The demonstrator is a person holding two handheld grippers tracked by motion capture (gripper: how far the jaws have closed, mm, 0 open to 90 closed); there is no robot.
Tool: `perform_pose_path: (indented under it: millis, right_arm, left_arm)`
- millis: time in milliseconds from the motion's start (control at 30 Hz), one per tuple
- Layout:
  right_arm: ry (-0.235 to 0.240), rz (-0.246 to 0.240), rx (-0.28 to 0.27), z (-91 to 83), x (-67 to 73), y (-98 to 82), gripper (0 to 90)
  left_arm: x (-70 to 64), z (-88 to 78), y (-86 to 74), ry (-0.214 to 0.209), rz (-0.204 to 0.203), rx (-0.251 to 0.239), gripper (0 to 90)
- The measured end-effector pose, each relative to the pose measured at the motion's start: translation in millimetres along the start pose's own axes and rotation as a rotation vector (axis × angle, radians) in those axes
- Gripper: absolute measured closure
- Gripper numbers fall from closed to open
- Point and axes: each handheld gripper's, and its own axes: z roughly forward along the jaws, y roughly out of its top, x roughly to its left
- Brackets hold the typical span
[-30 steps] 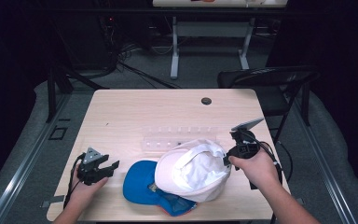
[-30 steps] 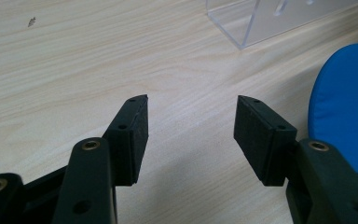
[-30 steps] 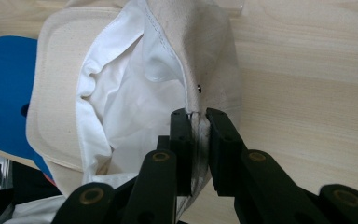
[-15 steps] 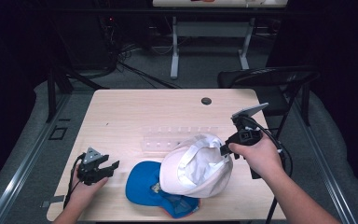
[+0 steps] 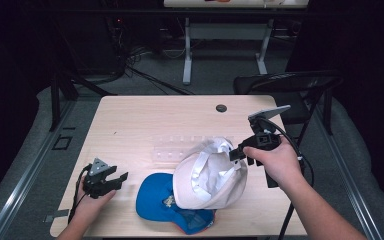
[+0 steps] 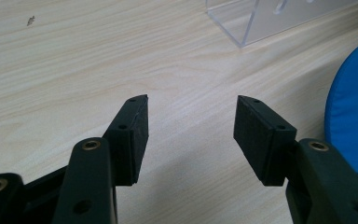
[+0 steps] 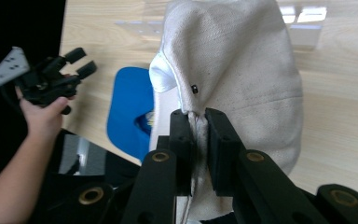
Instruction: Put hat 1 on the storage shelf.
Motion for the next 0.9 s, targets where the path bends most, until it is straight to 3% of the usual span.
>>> perform_pose_path:
  millis: [100,267,667,900]
  right_arm:
    - [0.029,0.021,0.002,-1.9,-0.6,-0.3,82.1]
    - [0.142,0.055,0.013,-2.6,-1.9,-0.3,82.1]
    - [0.481,0.134,-0.01,7.6,1.1,-4.0,82.2]
    - [0.569,0.139,-0.046,3.1,9.0,-2.5,82.2]
  left_arm:
    - [-0.2,0.4,0.0,0.0,0.0,0.001,45.5]
    - [-0.2,0.1,0.1,0.001,0.005,0.003,45.5]
    - [-0.2,0.2,0.2,0.0,0.001,-0.002,45.5]
    - [0.0,0.5,0.3,-0.001,0.002,-0.002,45.5]
